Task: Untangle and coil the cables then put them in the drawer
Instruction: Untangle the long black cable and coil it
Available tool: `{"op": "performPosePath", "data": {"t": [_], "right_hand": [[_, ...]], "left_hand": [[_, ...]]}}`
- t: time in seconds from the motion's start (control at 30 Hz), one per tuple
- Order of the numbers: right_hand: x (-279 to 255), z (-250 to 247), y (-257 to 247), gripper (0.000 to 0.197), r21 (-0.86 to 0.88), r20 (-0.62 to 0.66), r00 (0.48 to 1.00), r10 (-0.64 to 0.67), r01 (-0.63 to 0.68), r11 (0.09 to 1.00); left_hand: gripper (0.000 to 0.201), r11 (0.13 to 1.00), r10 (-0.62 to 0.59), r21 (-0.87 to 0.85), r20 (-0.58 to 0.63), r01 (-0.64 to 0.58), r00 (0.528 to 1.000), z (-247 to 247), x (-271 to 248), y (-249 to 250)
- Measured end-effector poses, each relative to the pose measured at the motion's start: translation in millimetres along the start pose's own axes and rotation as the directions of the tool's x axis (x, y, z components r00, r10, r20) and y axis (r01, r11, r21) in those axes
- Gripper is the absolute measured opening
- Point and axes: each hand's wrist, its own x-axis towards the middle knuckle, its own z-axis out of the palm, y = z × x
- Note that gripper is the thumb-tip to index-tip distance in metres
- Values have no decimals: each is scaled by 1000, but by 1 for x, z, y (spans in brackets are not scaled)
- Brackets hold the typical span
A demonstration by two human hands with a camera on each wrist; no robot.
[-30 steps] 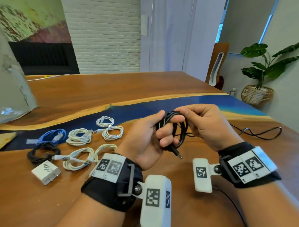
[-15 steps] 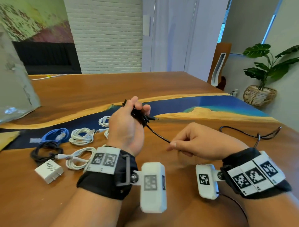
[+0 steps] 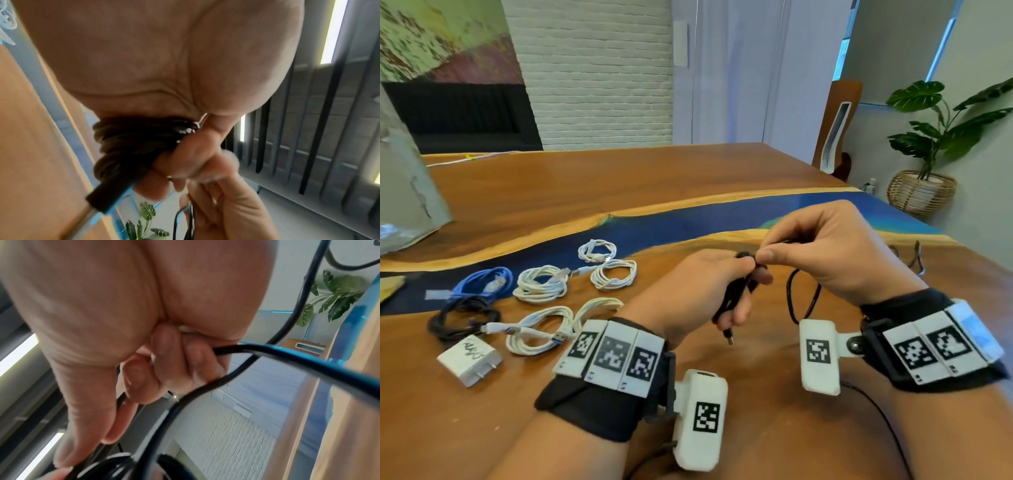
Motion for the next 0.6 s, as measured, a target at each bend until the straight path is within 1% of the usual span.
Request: {"op": "performPosePath", "data": {"t": [0.07, 0.13, 0.17, 0.23, 0.3, 0.37, 0.47, 0.5, 0.53, 0.6], "right_hand": [[1, 2, 0, 11, 42, 4, 1000, -6, 6, 999], [1, 5, 0, 12, 110, -11, 1000, -1, 2, 994], [2, 8, 0, 14, 139, -11, 1000, 4, -3, 990], [3, 13, 1, 18, 184, 0, 999, 33, -33, 982], [4, 15, 3, 19, 208, 34, 995, 99, -104, 973], [4, 13, 9, 25, 139, 80, 982, 170, -180, 974], [2, 10, 19, 43, -81, 131, 959, 253, -244, 966], [2, 11, 20, 47, -111, 143, 953, 269, -255, 961], [2, 12, 19, 49, -110, 150, 950, 274, -259, 959], [4, 14, 17, 51, -46, 139, 951, 277, -273, 961]], "left_hand": [[50, 988, -15, -153, 90, 28, 996, 0, -1, -4], [57, 953, -10, -296, 179, 64, 984, -2, -2, -6], [59, 939, 3, -338, 209, 69, 978, -3, -3, -6], [55, 922, 32, -384, 209, 52, 977, -3, -3, -8], [47, 900, 59, -436, 153, 14, 986, -2, -2, -8], [44, 831, 91, -555, 87, -28, 992, -2, 0, -6], [44, 647, 142, -754, -29, -115, 989, -11, 3, 1], [44, 589, 153, -794, -73, -151, 985, -15, 2, 3], [43, 535, 158, -825, -111, -179, 981, -19, 2, 3], [41, 434, 154, -872, -176, -227, 972, -25, 2, 2]]}}
